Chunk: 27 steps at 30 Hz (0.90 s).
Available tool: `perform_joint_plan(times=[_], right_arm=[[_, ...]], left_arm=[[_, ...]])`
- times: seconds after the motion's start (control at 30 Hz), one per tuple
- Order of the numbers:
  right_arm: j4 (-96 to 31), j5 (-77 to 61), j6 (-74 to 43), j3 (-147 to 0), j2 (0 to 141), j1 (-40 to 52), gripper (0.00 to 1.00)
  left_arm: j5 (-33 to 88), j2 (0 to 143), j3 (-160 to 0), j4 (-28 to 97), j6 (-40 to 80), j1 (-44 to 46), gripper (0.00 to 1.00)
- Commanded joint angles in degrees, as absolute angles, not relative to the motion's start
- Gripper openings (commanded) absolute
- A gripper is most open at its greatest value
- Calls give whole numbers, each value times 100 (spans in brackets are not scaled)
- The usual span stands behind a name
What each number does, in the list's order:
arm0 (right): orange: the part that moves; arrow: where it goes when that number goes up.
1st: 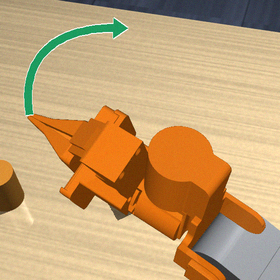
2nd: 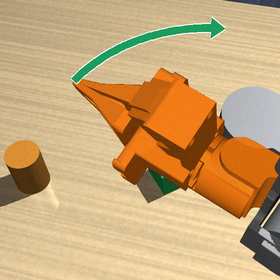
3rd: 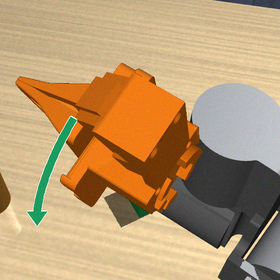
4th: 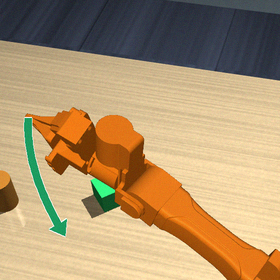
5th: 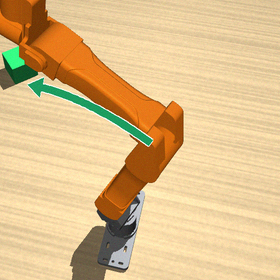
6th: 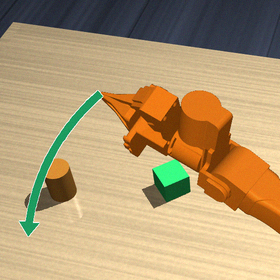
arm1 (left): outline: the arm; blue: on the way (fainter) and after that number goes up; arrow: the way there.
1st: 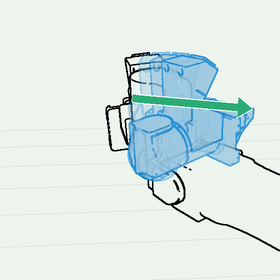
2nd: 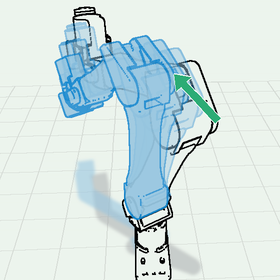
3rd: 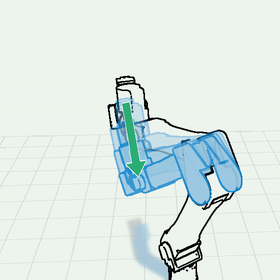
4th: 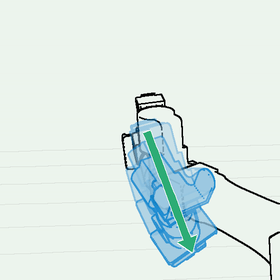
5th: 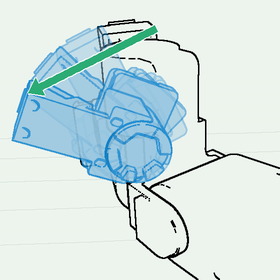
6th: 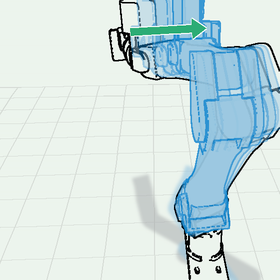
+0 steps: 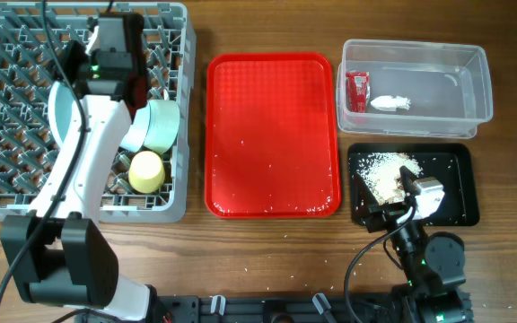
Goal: Sort waste into correct bins and load items into the dishwasher rack
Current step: 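Release the plate and pull the left gripper back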
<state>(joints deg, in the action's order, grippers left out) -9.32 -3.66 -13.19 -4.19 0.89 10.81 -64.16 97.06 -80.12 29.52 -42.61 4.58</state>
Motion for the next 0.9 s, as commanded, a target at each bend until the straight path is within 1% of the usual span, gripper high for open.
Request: perform_joint_plan(times=[0.0, 0.07, 0.1, 0.13, 0.17, 0.2, 0.23, 0.27, 0.33, 0.4, 0.43, 0.47, 0.53, 0.57, 0.6, 0.73, 0.77, 0.8, 0.83, 0.87], right_arm=[[-904, -440, -1372, -410, 43, 1052, 100], [-904, -440, -1369, -410, 43, 1052, 100], [-904, -440, -1369, -410, 43, 1052, 100], [-904, -440, -1372, -410, 43, 1052, 100], [-904, -440, -1369, -410, 43, 1052, 100], [-904, -440, -1369, -410, 43, 1052, 100], [-904, -438, -1367, -410, 43, 1052, 100], [-904, -440, -1369, -410, 43, 1052, 100], [-904, -440, -1369, -410, 43, 1052, 100], [-904, -440, -1372, -410, 43, 1052, 100], [-904, -440, -1367, -410, 43, 1052, 100], [-904, -440, -1369, -410, 43, 1052, 100], [-904, -440, -1372, -410, 43, 1052, 100], [-904, -440, -1369, -410, 43, 1052, 100], [-904, -440, -1372, -410, 43, 1052, 100], [-904, -440, -1369, -410, 43, 1052, 100], [-904, -440, -1372, -410, 43, 1052, 100], [-904, -440, -1369, -410, 43, 1052, 100], [-904, -440, -1369, -410, 43, 1052, 100], [-904, -440, -1372, -410, 43, 1052, 100]], left_arm=[[-6390, 9730, -8044, 2930, -4309, 709, 14], [-6475, 9697, -8044, 2928, -4298, 836, 20], [-6486, 9642, -8047, 2884, -4189, 917, 27], [-6519, 9391, -8047, 2735, -3548, 1074, 37], [-6519, 9080, -8047, 2742, -3011, 1142, 50], [-6512, 8705, -8047, 2840, -2370, 1201, 65], [-6460, 8324, -8047, 3081, -1761, 1295, 77], [-6125, 7885, -8047, 3492, -1199, 1422, 100], [-4219, 6831, -8047, 4560, -191, 1653, 100], [-2257, 6077, -8047, 5131, 314, 1662, 100], [-1594, 5861, -8047, 5282, 401, 1662, 100], [-530, 5599, -8047, 5500, 395, 1662, 100], [648, 5297, -8047, 5771, 392, 1662, 100], [805, 5192, -8047, 5822, 392, 1662, 100], [707, 5100, -8047, 5911, 351, 1662, 100], [-119, 4897, -8029, 6346, 325, 1678, 100], [-165, 4829, -7940, 6112, 305, 1675, 100], [-84, 4657, -7662, 5579, 132, 1640, 100], [128, 4427, -7260, 5019, -10, 1568, 100], [521, 4005, -6528, 4176, -130, 1396, 100]])
